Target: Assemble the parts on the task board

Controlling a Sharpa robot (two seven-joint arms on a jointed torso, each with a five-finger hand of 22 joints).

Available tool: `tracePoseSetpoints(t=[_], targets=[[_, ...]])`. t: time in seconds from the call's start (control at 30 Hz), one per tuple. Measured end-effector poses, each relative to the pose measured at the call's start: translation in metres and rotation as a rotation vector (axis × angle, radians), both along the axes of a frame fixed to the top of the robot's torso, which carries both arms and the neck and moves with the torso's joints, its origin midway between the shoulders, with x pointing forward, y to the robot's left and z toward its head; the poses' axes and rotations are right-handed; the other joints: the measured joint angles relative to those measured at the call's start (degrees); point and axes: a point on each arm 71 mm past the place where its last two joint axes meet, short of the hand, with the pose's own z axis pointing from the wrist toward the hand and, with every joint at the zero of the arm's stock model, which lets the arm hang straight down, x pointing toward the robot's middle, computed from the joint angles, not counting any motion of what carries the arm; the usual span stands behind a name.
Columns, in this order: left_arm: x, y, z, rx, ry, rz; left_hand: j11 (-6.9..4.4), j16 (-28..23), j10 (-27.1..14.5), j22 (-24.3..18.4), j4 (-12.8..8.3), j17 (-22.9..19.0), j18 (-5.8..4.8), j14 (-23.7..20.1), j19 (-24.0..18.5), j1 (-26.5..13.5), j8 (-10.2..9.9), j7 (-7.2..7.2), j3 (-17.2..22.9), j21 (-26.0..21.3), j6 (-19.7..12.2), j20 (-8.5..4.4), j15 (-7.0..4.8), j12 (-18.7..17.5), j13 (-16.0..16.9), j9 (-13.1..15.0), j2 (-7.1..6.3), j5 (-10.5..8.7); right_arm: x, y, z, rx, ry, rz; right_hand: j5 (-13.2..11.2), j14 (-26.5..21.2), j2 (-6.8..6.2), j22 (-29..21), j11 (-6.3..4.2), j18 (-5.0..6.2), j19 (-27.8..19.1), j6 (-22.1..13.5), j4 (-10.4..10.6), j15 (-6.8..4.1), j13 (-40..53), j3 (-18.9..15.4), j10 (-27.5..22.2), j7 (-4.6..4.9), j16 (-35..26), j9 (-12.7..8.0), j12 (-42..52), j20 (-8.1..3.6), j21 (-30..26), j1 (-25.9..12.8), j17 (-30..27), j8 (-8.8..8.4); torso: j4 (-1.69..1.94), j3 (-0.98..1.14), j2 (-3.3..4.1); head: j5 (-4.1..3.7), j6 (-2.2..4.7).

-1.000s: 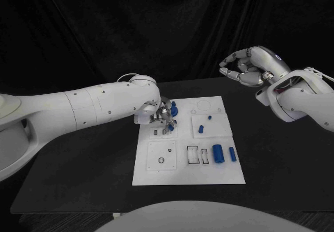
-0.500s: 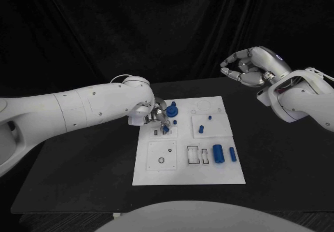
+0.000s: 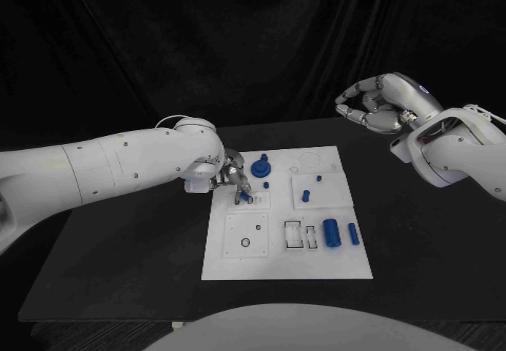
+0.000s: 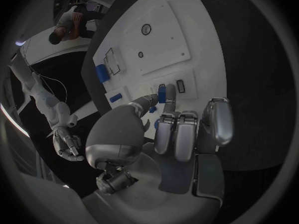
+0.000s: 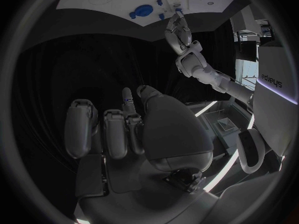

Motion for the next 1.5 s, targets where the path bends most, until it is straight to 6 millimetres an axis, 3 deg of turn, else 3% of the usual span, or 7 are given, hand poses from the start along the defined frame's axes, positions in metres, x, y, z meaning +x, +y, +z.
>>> tracePoseSetpoints(t=[0.3, 0.6, 1.5], targets=[[0.0, 0.001, 0.0, 0.001, -0.005, 0.007, 0.0, 0.0, 0.0, 0.0, 0.5, 0.0, 0.0, 0.0, 0.0, -1.1, -0.4, 0.01, 0.5, -0.3, 0.0, 0.0, 0.0, 0.0, 0.0, 0.1, 0.29, -0.68, -0.001, 0.002, -0.001, 0.0, 0.006, 0.004, 0.0, 0.0, 0.0, 0.0, 0.0, 0.0, 0.0, 0.0, 0.0, 0.0, 0.0, 0.0, 0.0, 0.0, -0.2, 0.0, 0.0, 0.0, -0.2, 0.0, 0.0, -0.06, 0.09, -0.05, 0.01, 0.01, 0.0], [0.001, 0.001, -0.003, 0.005, -0.002, 0.014, 0.0, 0.0, 0.0, 0.0, 0.6, 0.0, 0.0, 0.0, 0.0, -1.7, -0.8, 0.01, 0.7, -0.3, 0.0, 0.0, 0.0, 0.0, 0.0, 0.1, 0.22, -1.27, -0.003, 0.005, -0.001, 0.002, 0.016, 0.011, 1.8, 0.0, -0.37, 0.0, 0.0, 0.0, 0.0, 0.0, -0.6, 0.0, 0.0, 0.5, 0.0, 0.0, -0.2, -0.2, 0.0, 0.0, -0.6, 1.0, 0.0, -0.49, -0.05, -0.16, 0.11, 0.31, 0.0], [-0.001, -0.003, -0.01, -0.001, 0.002, 0.021, 0.01, 0.0, 0.0, 0.0, 1.0, 0.0, 0.0, 0.0, 0.0, -2.3, -1.3, 0.22, 1.1, -0.5, -0.2, 0.0, 0.0, 0.0, 0.0, 0.1, 0.75, -1.79, -0.002, 0.009, -0.006, -0.007, 0.055, 0.012, 4.0, 0.2, -0.41, 0.0, 0.21, 0.0, 0.0, 0.0, -1.3, 0.15, 0.0, 1.3, -0.2, 0.0, -0.5, -0.3, 0.0, 0.0, -1.2, 1.8, 0.0, -0.7, -0.09, -0.12, 0.12, 0.37, 0.0]])
